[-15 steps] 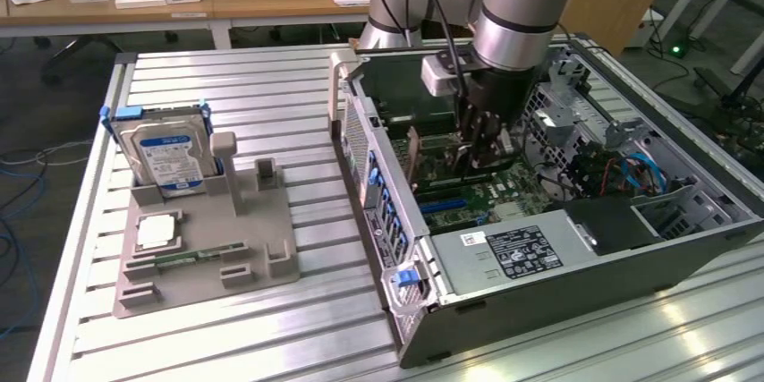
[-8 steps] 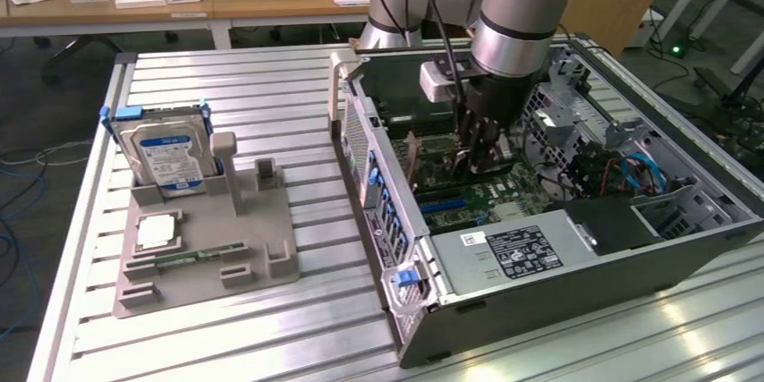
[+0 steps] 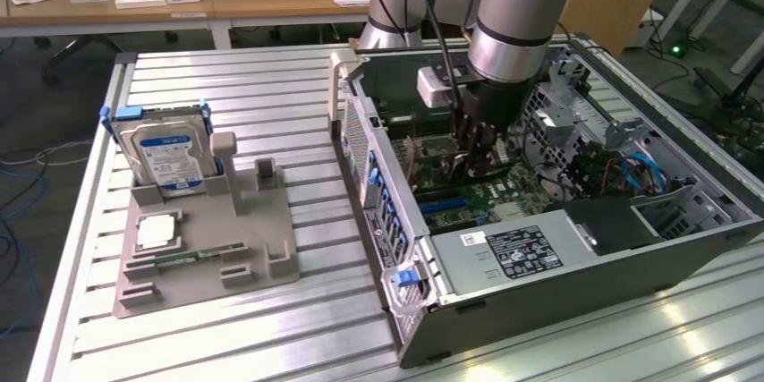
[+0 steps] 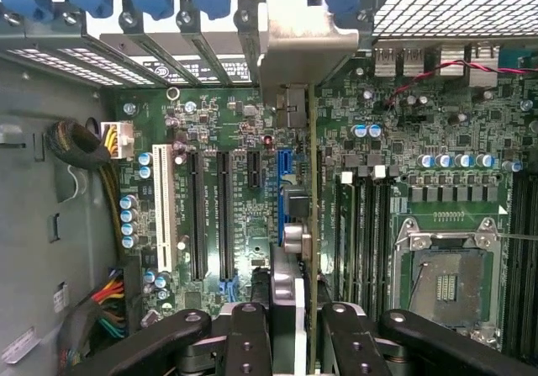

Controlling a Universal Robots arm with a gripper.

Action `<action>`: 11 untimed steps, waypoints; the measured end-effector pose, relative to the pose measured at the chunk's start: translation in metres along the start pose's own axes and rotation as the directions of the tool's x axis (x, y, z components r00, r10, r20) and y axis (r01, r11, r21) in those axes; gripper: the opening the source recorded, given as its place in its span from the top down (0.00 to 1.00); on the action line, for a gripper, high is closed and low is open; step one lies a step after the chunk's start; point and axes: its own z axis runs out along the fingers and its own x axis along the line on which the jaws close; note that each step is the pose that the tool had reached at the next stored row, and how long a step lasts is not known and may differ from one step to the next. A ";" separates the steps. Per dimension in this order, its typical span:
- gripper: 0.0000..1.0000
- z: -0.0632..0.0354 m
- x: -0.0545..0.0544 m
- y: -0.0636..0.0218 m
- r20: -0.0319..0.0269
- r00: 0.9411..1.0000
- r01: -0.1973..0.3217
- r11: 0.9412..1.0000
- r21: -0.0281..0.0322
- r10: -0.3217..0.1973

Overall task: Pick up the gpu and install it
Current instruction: 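Insert the gpu into the slot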

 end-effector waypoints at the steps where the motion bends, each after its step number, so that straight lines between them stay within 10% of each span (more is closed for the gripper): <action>1: 0.72 0.0002 0.001 0.0000 0.000 1.000 0.000 1.000 0.000 0.000; 11: 0.72 0.0054 0.003 0.0025 -0.001 1.000 0.000 1.000 0.000 0.000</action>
